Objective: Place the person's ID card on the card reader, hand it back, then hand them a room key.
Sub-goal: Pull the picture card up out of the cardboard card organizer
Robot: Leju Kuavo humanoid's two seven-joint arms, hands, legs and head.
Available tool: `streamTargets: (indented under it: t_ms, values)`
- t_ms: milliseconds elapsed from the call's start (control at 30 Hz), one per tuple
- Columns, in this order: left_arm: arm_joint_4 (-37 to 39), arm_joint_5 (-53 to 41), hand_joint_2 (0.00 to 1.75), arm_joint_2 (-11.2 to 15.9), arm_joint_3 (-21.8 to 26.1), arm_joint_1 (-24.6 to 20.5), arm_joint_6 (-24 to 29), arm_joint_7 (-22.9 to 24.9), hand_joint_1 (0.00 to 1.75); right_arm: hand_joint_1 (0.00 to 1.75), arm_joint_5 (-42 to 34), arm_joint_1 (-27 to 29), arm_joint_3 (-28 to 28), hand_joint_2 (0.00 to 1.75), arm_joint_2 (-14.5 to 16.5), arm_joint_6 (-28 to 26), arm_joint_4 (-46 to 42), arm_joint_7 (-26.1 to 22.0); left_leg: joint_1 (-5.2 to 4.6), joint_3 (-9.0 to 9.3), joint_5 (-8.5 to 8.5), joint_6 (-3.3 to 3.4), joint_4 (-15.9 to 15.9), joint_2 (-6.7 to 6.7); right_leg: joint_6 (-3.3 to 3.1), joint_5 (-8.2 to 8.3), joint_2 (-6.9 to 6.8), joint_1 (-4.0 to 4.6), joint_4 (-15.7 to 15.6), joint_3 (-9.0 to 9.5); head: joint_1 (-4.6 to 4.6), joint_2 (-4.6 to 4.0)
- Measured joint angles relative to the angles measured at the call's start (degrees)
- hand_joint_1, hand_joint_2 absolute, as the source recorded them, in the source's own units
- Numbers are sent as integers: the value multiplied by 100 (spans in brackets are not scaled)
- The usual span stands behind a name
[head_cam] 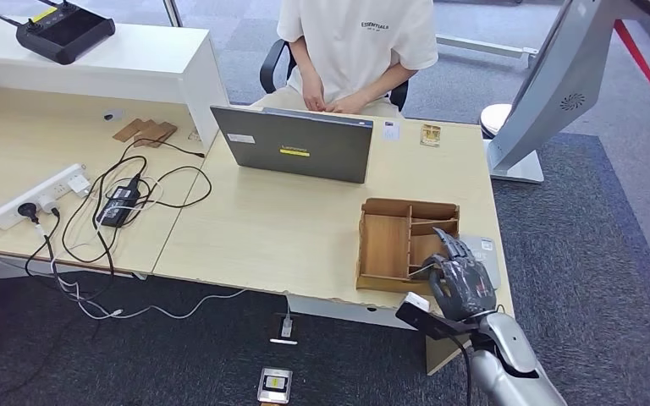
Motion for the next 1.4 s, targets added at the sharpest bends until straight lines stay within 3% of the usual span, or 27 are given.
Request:
streamTargets:
  t_ms: [133,633,1400]
  values:
    - [0,-1,0,0,0,-1,-1,8,0,164,20,-1,1,175,31,-5,-10,1,0,0,0,0,0,0,0,0,0,0,0,0,0,0]
    - [0,-15,0,0,0,-4,-2,28,0,175,-3,-53,-4,175,110,-251,22,-70,0,-1,0,0,0,0,0,0,0,0,0,0,-1,0]
    - [0,-108,0,-59,-2,-58,-18,50,0,175,-365,-932,-574,175,342,-764,-208,-170,0,-1,1,0,1,0,0,1,0,0,1,-1,0,0]
